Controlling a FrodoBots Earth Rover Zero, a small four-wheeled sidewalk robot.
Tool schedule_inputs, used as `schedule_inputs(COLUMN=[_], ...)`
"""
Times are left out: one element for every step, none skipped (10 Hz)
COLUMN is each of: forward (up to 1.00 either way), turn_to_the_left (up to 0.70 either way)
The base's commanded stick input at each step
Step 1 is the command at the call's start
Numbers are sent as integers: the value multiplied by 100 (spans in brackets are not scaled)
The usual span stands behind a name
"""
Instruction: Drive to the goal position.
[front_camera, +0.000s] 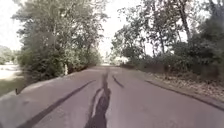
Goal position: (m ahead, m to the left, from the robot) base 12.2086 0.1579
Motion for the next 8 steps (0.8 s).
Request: schedule_inputs(forward=[70, 70, 70, 70, 70, 70, 70, 70], turn_to_the_left=[0, 0, 0, 0, 0, 0, 0, 0])
